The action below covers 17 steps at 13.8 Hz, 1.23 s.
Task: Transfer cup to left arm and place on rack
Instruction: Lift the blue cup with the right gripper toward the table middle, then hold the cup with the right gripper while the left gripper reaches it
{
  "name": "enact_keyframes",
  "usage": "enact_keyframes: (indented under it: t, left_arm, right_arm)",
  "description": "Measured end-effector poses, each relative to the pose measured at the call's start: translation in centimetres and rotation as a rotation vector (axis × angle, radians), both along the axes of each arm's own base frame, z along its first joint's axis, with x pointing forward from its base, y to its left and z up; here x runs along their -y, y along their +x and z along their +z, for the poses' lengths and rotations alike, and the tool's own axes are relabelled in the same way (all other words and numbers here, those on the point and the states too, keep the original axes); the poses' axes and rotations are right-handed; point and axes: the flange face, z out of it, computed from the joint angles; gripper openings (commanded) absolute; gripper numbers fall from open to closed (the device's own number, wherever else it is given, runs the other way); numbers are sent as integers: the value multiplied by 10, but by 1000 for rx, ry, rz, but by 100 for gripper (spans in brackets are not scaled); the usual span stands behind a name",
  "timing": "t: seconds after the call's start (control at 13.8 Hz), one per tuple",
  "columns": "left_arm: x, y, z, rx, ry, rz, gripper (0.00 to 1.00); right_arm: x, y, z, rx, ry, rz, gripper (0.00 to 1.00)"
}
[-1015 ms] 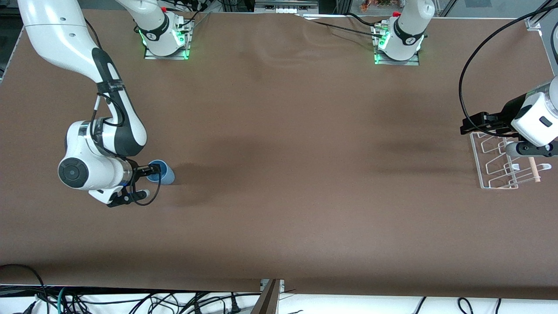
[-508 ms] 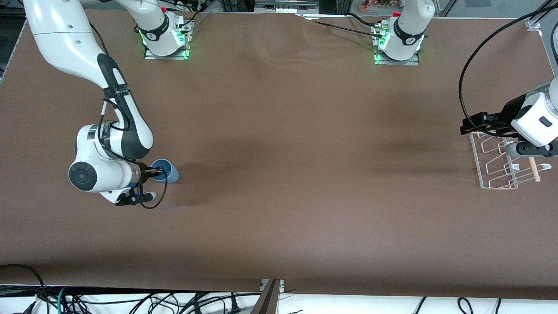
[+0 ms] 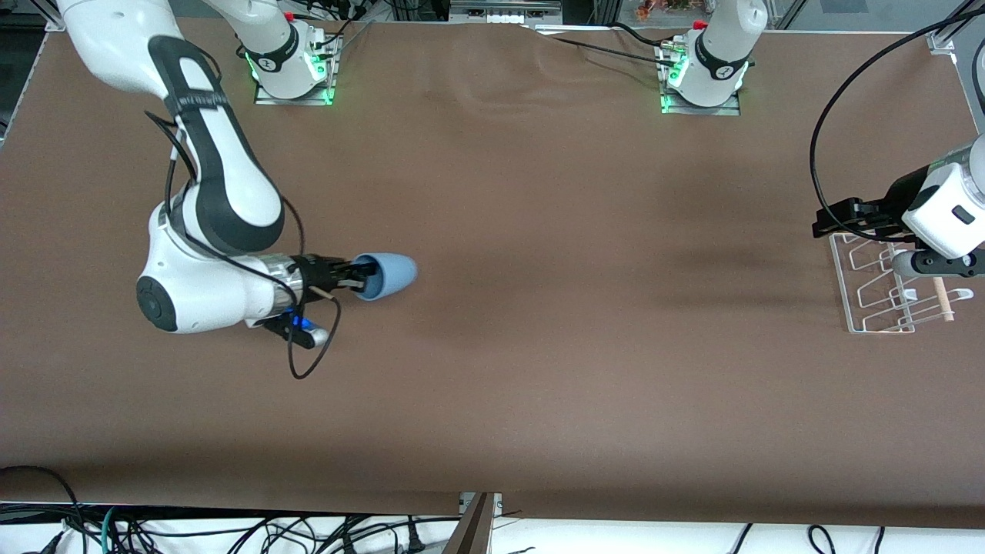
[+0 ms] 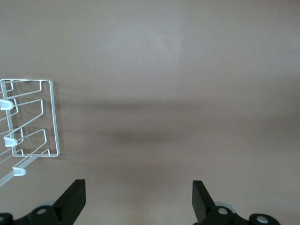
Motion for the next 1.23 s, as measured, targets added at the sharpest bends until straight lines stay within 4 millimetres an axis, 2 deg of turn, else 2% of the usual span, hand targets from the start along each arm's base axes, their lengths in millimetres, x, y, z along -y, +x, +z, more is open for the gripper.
enact_keyframes:
  t: [0.15, 0.29, 0.44, 0.58, 0.65, 0.8, 0.94, 1.09, 1.23]
  left_arm:
    - [0, 0, -1, -1, 0, 0, 100]
    - [1, 1, -3, -5, -2, -2, 100]
    - [6, 3, -8, -9, -43, -34, 100]
    - [12, 14, -21, 13, -106, -127, 100]
    - [16, 20, -27, 36, -148, -173, 100]
    - [17, 27, -33, 75, -269, -239, 100]
    - [1, 34, -42, 133, -431, -335, 100]
    - [-11, 44, -68, 204, -575, -475, 100]
    - [0, 54, -84, 263, -641, -585, 100]
  right_arm:
    - [-59, -4, 49, 5, 26, -134, 0]
    - [-120, -17, 85, 30, 46, -264, 0]
    - [-177, -41, 108, 33, 72, -357, 0]
    - [-211, -62, 119, 9, 79, -390, 0]
    - [-219, -67, 124, -3, 81, -407, 0]
    - [-223, -69, 132, -14, 85, -427, 0]
    - [-223, -69, 133, -15, 86, -430, 0]
    - [-226, -71, 133, -17, 86, -427, 0]
    - [-227, -72, 133, -18, 86, -427, 0]
